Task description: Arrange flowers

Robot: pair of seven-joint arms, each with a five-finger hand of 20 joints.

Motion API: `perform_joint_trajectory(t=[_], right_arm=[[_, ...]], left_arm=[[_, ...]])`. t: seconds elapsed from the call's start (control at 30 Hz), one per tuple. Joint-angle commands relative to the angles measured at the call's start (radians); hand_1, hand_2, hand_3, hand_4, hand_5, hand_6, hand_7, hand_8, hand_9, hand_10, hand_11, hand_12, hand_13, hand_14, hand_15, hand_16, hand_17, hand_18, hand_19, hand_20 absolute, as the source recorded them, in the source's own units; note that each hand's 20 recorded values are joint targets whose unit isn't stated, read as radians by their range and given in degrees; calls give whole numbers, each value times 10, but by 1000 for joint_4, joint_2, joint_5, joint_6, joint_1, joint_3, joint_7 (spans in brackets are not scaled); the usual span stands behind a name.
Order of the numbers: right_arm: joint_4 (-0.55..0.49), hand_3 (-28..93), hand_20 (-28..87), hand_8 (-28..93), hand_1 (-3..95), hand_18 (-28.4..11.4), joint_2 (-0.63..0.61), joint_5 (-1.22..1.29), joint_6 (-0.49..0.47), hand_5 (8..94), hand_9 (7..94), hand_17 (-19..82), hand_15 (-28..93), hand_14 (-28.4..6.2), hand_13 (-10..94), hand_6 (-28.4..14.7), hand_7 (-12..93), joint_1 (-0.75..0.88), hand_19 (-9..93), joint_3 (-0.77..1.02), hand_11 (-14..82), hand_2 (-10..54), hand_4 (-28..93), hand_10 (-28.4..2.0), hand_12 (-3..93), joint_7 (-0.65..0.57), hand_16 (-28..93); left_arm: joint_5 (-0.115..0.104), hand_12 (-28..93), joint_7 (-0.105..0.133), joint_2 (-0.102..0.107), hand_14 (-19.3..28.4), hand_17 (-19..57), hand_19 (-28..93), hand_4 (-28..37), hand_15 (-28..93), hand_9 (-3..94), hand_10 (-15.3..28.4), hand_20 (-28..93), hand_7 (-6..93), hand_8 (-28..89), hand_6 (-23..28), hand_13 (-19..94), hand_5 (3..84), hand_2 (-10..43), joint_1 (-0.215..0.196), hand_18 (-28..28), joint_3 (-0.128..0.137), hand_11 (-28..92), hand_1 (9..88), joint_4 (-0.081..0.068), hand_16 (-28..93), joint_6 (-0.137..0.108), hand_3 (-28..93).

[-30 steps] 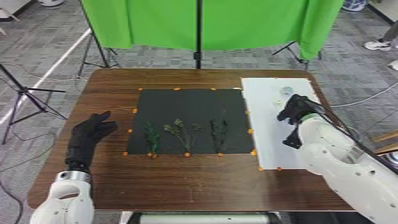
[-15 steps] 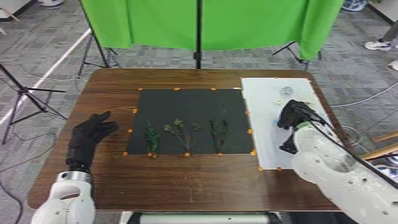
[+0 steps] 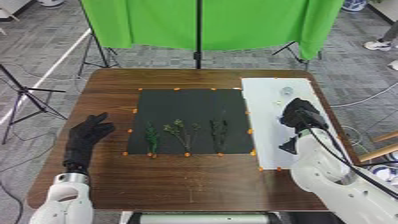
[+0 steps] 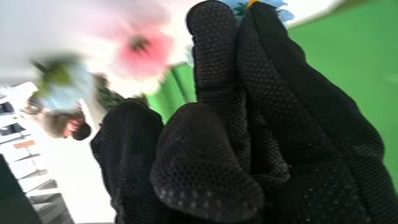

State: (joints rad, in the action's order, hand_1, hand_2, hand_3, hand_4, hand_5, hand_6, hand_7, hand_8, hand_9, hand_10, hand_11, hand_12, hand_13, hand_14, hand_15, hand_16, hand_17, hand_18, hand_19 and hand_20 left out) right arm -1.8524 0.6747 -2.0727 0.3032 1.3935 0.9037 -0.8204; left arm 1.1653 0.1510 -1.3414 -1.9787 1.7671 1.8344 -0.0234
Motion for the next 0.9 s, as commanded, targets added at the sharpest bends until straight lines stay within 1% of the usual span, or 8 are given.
perform_joint_trajectory(t=[0.03, 0.13, 0.2, 0.3, 0.43, 0.5, 0.6, 0.9], right_arm=[[-95, 524, 665, 66, 684, -138, 22, 10, 7, 780, 932, 686, 704, 16, 937, 6, 302, -297, 932, -109, 82, -95, -151, -83, 401, 165, 239], [-77, 524, 668, 65, 682, -137, 74, 62, -33, 778, 928, 683, 702, 17, 937, 6, 305, -431, 932, -230, 83, -95, -146, -82, 409, 268, 245], [-51, 524, 668, 64, 680, -134, 125, 80, -70, 776, 926, 683, 701, 18, 937, 8, 307, -512, 932, -317, 83, -95, -145, -80, 411, 326, 248], [-1, 526, 670, 60, 676, -131, 218, 102, -106, 772, 925, 683, 699, 18, 937, 11, 315, -585, 932, -416, 81, -95, -145, -79, 412, 395, 255], [68, 527, 670, 56, 673, -129, 329, 104, -141, 770, 924, 683, 698, 19, 937, 12, 319, -641, 932, -514, 80, -95, -145, -77, 413, 495, 258], [106, 527, 670, 56, 673, -128, 373, 79, -164, 768, 922, 683, 699, 20, 937, 12, 321, -665, 932, -558, 81, -95, -148, -77, 415, 558, 259], [143, 527, 673, 55, 674, -127, 429, 57, -193, 765, 920, 682, 700, 21, 937, 12, 324, -682, 932, -611, 81, -95, -149, -76, 417, 605, 261], [217, 527, 679, 50, 674, -128, 537, 14, -250, 761, 916, 681, 700, 21, 937, 13, 331, -696, 932, -683, 81, -95, -153, -75, 417, 663, 265]], left_arm=[[-33, 108, 30, 11, 218, 131, 359, -229, 285, 550, 182, 161, 71, -50, 93, 456, 537, 137, -47, 188, 26, 238, 291, 4, -47, -50, 585], [-53, 108, 35, 19, 218, 132, 357, -255, 284, 551, 182, 161, 72, -51, 94, 456, 539, 145, -55, 188, 28, 238, 263, 6, -47, -77, 585], [-70, 106, 49, 23, 217, 130, 353, -276, 281, 552, 184, 160, 69, -53, 95, 453, 544, 182, -55, 188, 23, 236, 237, 6, -48, -106, 577], [-97, 103, 84, 30, 216, 131, 337, -282, 275, 570, 184, 162, 68, -55, 92, 452, 559, 298, -42, 183, -8, 232, 255, 0, -47, -167, 517], [-117, 104, 117, 36, 213, 138, 333, -283, 272, 581, 182, 165, 72, -57, 93, 458, 569, 334, -18, 180, -52, 233, 270, -8, -48, -236, 501], [-122, 105, 119, 44, 210, 144, 326, -283, 270, 585, 182, 163, 72, -58, 94, 461, 570, 342, 1, 177, -74, 236, 261, -12, -49, -272, 521], [-122, 103, 120, 51, 201, 148, 310, -283, 255, 586, 181, 156, 73, -59, 96, 450, 571, 344, 19, 170, -86, 238, 226, -17, -53, -254, 581], [-66, 99, 53, 61, 201, 147, 304, -283, 255, 585, 184, 158, 66, -62, 103, 449, 571, 338, 57, 168, -76, 236, 222, -23, -49, -111, 607]])
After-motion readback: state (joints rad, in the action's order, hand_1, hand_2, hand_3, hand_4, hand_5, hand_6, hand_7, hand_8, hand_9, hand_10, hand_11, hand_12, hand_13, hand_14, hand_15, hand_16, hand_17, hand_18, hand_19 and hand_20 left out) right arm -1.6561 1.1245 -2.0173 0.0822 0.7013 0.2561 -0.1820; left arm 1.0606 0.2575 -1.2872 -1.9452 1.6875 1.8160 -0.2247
